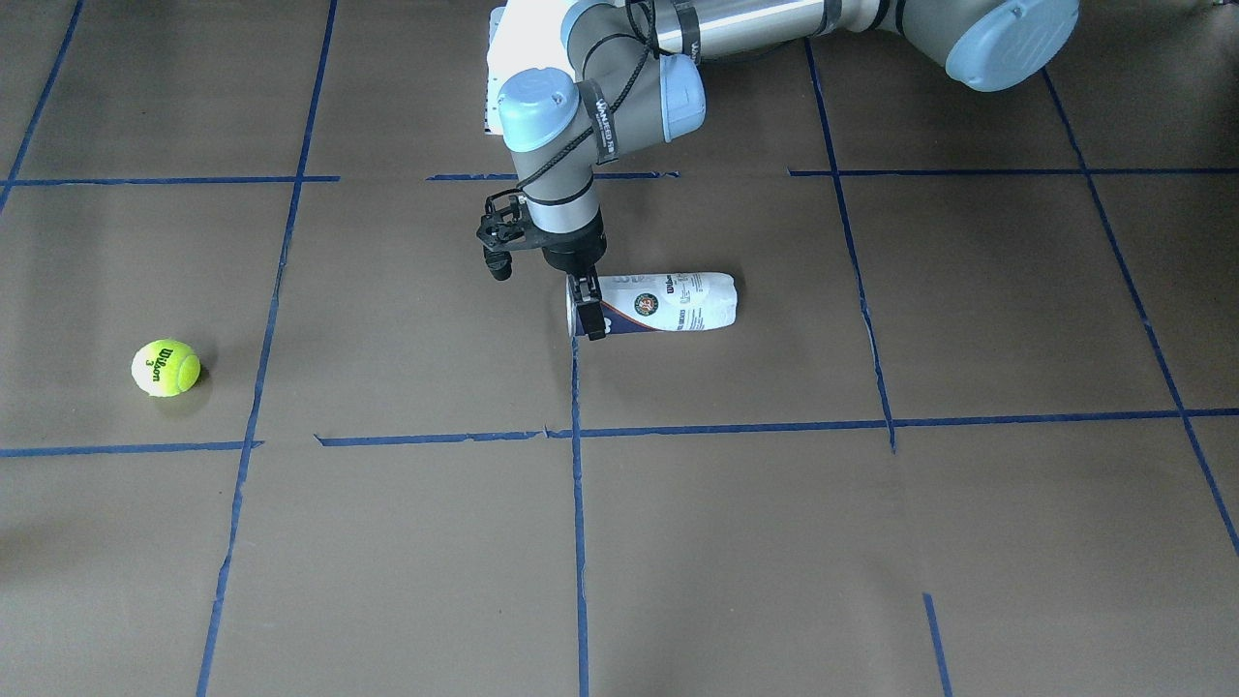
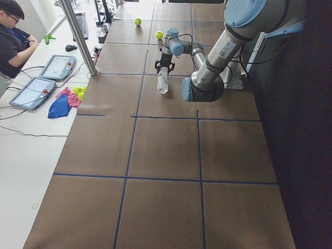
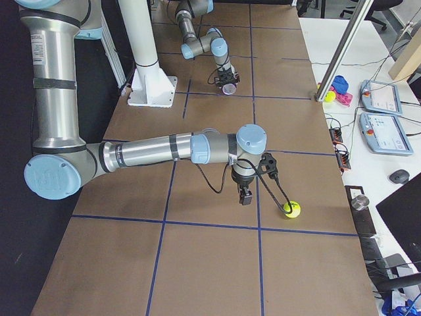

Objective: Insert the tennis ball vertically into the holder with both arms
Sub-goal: 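Lift and rotate the can upright with the left gripper, open end up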

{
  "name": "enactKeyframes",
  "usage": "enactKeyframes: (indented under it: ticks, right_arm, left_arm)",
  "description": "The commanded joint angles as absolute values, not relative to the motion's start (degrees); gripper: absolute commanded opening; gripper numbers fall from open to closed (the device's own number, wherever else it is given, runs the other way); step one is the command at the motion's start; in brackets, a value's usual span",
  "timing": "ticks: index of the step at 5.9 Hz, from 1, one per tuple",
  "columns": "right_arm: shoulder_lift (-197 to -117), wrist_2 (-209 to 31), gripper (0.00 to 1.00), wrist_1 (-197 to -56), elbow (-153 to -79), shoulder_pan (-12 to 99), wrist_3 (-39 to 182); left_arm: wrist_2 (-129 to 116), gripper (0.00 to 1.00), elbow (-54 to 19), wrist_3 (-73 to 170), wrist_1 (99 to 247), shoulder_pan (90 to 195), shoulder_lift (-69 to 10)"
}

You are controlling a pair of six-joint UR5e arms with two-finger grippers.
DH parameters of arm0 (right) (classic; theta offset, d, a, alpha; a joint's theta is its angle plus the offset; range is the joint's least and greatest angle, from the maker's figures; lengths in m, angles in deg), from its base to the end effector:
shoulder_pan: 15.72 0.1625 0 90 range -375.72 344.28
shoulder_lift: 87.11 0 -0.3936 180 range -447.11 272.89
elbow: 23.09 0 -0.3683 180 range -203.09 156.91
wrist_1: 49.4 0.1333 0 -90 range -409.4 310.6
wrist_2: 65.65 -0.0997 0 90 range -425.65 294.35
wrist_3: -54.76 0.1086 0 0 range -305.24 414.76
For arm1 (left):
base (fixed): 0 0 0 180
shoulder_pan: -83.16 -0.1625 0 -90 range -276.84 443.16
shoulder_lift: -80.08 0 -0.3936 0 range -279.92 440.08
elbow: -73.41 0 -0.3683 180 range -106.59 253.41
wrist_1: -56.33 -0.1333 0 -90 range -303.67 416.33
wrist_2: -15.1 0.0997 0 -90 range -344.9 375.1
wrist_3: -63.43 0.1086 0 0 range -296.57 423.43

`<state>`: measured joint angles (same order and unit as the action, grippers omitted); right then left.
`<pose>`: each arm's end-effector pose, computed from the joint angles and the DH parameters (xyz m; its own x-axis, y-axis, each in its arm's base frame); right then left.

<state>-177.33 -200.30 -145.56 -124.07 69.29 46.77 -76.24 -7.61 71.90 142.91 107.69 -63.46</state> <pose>0.0162 -0.4691 0.5564 0.6849 -0.2549 0.6826 0.1837 0.9670 0.1768 0.6057 -0.4202 0.1542 0.2958 0.9519 0.0795 -0.7367 0.1744 0.6533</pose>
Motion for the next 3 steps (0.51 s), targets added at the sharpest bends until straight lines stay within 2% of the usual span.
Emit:
enactKeyframes:
  ticks: [1, 3]
  right_arm:
    - [-177.4, -200.3, 1.0, -145.6, -124.1, 69.3, 46.8]
    - [-177.3, -200.3, 1.0, -145.6, -124.1, 69.3, 46.8]
  left_arm:
    - [-76.9, 0.82, -15.8, 71.9, 142.9, 111.0, -63.9]
    - [-86.2, 0.82, -23.9, 68.0, 146.4, 116.0, -63.9]
